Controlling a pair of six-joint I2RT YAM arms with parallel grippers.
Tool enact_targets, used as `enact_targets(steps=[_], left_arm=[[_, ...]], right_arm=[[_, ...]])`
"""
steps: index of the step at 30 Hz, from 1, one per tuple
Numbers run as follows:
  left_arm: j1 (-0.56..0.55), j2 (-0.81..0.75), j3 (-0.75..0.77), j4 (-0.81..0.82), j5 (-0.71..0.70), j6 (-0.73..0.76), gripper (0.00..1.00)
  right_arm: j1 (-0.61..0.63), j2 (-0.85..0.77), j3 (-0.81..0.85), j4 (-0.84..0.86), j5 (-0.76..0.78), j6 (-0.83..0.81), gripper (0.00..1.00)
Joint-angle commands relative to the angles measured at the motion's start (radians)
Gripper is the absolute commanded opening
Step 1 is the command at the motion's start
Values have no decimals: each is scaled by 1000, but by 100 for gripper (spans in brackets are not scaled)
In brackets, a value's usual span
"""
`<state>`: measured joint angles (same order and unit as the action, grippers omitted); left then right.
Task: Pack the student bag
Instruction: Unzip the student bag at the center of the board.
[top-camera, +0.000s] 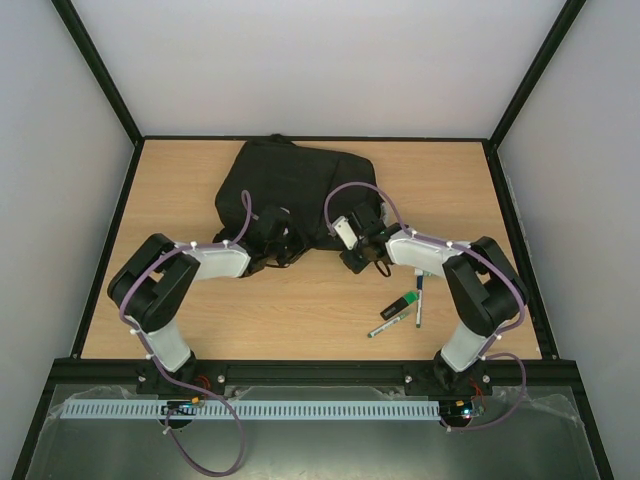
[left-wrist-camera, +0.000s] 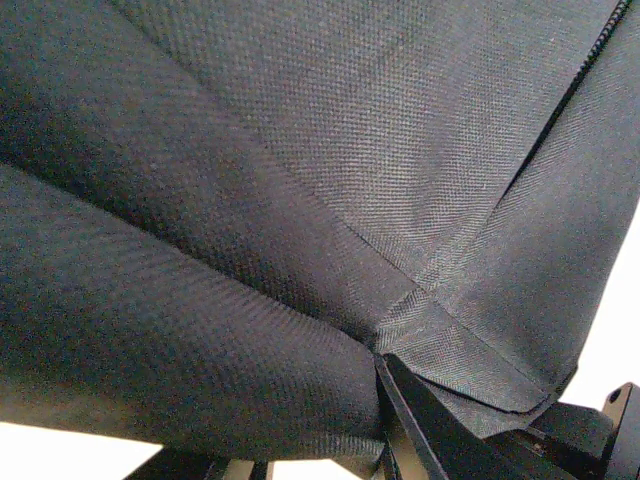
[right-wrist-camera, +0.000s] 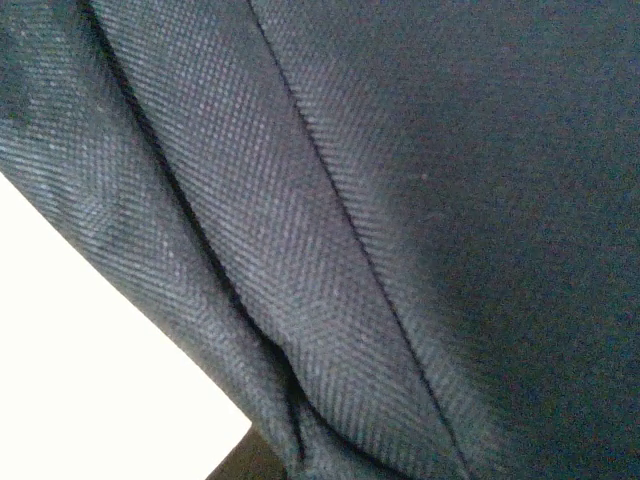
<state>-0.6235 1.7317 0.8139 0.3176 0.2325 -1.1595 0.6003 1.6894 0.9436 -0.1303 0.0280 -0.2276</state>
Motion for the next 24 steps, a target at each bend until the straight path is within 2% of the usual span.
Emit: enact_targets(steps=[1, 6, 14, 24], left_arm=[[-4, -33, 21, -35, 0, 32, 26], [6, -60, 1, -52, -23, 52, 21], [66, -166, -73, -92, -52, 102, 6], [167, -296, -185, -165, -55, 149, 2]], right_arm=[[1, -51, 32, -20, -30, -4, 1], [-9, -88, 22, -119, -59, -36, 1], [-84, -114, -51, -163, -98, -96, 1], [-168, -102, -71, -166, -127, -138, 1]])
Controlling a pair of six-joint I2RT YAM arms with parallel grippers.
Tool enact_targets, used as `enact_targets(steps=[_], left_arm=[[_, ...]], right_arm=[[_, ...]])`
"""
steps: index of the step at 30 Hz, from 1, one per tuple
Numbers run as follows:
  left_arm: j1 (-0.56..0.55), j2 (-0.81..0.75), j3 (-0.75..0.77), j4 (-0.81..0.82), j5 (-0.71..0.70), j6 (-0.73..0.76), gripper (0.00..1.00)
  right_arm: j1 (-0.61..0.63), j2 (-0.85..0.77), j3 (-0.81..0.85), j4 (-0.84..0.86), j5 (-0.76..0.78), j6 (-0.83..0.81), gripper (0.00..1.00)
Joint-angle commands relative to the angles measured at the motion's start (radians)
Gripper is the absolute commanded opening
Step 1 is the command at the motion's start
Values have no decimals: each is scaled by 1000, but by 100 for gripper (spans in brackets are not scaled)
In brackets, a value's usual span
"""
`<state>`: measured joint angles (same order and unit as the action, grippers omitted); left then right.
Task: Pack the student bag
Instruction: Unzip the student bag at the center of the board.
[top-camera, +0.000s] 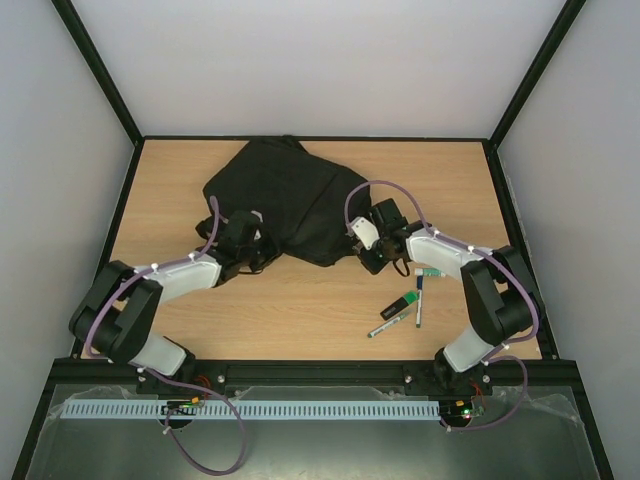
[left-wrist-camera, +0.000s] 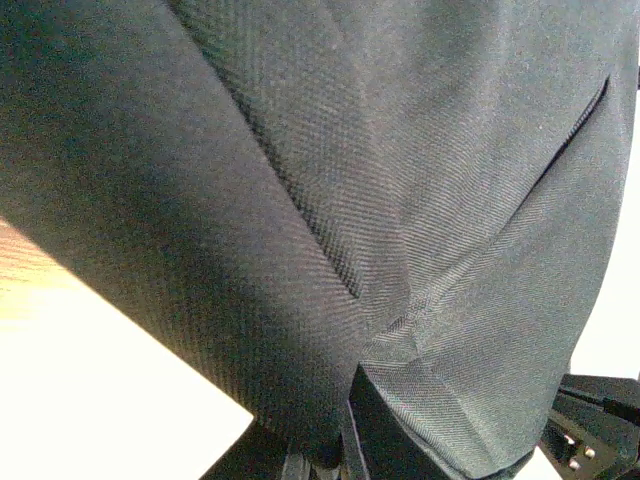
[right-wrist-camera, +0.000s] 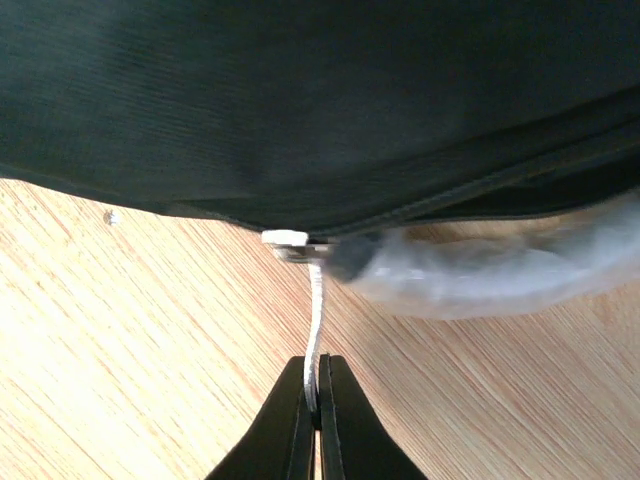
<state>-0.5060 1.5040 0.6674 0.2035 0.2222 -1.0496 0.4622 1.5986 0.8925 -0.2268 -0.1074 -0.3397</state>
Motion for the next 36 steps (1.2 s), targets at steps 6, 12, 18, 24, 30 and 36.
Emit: enact_targets(steps=[6, 12, 18, 24, 30, 36], left_arm=[[137, -179, -78, -140, -32, 72, 2], [214, -324, -68, -276, -64, 134, 7], [210, -363, -62, -338, 27, 122, 58], [102, -453, -118, -362, 45, 45, 61], [74, -519, -126, -429, 47, 23, 70], [66, -536, -125, -538, 62, 2, 71]], right_arm=[[-39, 0, -11, -51, 9, -42, 1], [-29, 38, 50, -60, -74, -30, 1], [94, 52, 84, -56, -92, -20, 1], [277, 40, 82, -68, -101, 23, 1], [416, 44, 109, -100, -102, 22, 1], [421, 70, 152, -121, -133, 33, 1]])
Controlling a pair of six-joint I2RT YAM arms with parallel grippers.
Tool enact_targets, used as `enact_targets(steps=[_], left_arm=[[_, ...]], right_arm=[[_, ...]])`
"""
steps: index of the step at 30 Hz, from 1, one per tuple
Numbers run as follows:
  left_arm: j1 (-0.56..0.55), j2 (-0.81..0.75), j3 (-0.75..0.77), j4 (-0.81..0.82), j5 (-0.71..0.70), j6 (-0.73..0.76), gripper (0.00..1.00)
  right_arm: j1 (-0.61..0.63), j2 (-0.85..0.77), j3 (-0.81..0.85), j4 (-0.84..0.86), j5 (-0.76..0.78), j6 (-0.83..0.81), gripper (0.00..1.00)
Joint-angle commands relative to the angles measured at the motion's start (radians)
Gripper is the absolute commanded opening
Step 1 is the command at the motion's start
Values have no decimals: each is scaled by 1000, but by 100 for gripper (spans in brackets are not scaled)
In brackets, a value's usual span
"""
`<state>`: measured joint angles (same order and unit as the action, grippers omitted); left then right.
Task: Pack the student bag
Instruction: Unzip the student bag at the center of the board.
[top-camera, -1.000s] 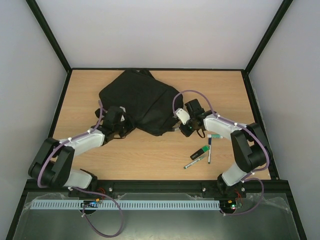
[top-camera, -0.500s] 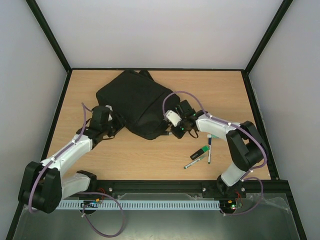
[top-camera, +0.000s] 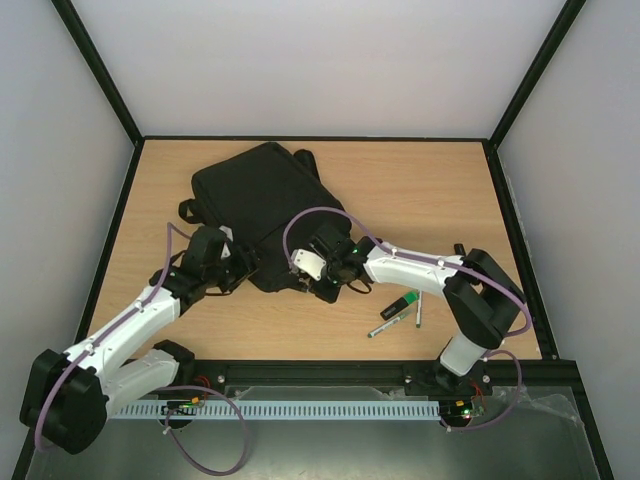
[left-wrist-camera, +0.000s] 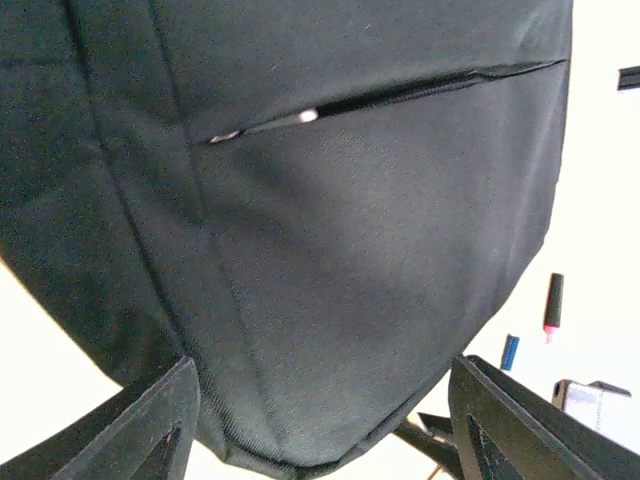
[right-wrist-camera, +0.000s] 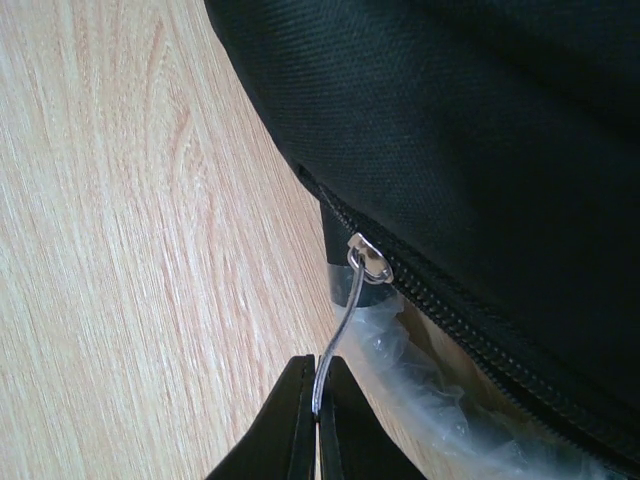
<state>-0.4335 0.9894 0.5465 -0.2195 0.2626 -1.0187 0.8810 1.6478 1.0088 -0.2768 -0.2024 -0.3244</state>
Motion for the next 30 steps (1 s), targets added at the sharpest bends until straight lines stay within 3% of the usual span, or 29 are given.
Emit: enact_targets(steps=[1, 6, 11, 15, 23, 30], left_arm=[[-7, -26, -6, -129, 29, -32, 73], [-24, -38, -15, -137, 84, -75, 75], [-29, 29, -57, -8, 102, -124, 72], [-48, 88, -52, 87, 95, -146, 60], [-53, 91, -24, 87, 69, -114, 20], [-27, 46, -27, 20, 49, -83, 2]], right_arm=[[1, 22, 36, -69, -39, 19, 1], [2, 27, 40, -62, -46, 25, 1], [2, 36, 44, -61, -62, 30, 1], [2, 42, 52, -67, -66, 28, 1], [-9, 57, 35, -60, -21, 35, 1], [-119, 33, 37, -98, -28, 26, 1]])
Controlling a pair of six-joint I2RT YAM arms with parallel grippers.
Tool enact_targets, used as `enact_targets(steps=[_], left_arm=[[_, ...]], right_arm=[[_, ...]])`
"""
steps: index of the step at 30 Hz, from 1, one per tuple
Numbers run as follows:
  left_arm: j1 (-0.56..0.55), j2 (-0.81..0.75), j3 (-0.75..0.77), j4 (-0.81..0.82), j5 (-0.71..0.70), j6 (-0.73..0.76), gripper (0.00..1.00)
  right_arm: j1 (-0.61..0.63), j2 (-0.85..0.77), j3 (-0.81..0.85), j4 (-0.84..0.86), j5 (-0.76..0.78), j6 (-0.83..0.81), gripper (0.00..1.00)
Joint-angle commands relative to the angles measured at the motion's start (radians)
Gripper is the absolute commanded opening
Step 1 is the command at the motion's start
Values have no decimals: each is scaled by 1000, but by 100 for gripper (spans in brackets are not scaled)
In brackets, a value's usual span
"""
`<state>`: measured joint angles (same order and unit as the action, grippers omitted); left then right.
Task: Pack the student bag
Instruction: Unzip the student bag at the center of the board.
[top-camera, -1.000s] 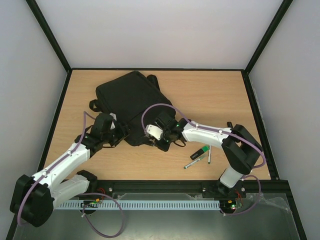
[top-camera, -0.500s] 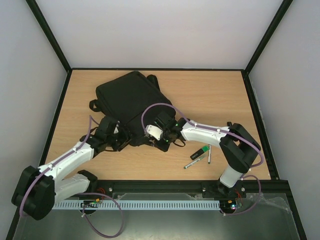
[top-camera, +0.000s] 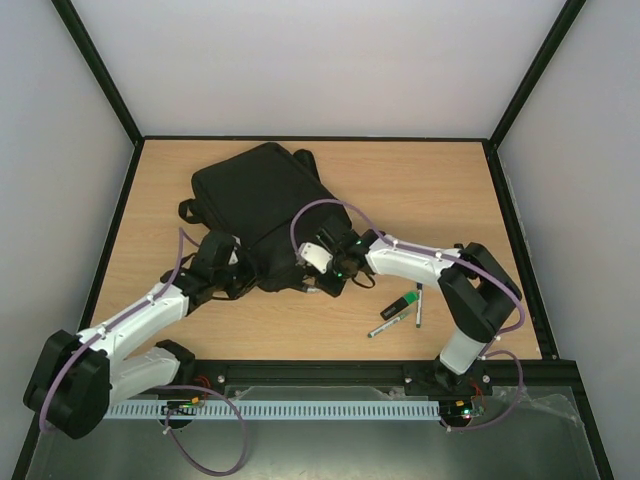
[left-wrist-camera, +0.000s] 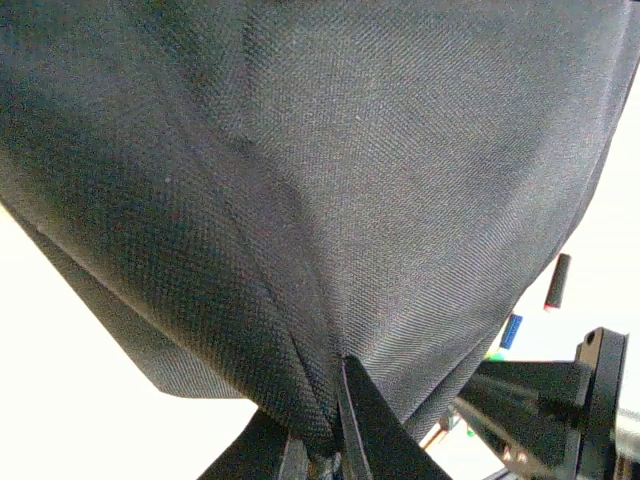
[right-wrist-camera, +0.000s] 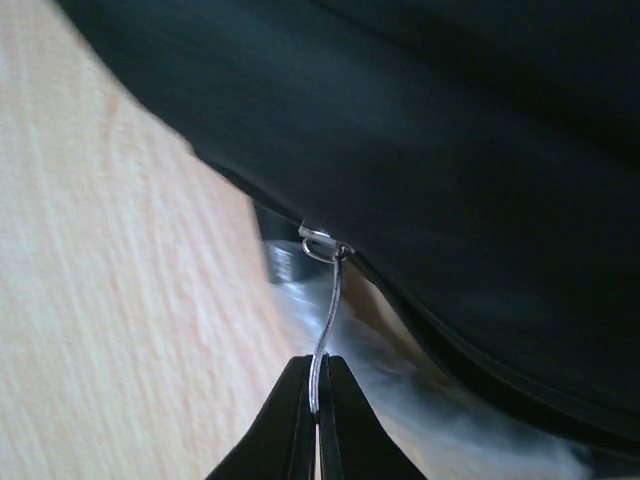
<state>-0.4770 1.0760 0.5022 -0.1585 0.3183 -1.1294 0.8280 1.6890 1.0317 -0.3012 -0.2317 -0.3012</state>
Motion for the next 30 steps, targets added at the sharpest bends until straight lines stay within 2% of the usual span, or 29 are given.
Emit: enact_targets(steps=[1, 9, 19, 30], left_arm=[[24, -52, 15, -51, -7, 33, 2], [77, -124, 7, -142, 4, 81, 2], [129, -158, -9, -211, 48, 150, 2], [132, -224, -5, -330, 47, 211, 2]], right_arm=[[-92, -14, 10, -80, 1, -4, 1], [-230, 1, 7, -82, 7, -53, 1], [-378, 142, 148, -71, 17, -120, 1], [-400, 285, 253, -44, 3, -130, 1]])
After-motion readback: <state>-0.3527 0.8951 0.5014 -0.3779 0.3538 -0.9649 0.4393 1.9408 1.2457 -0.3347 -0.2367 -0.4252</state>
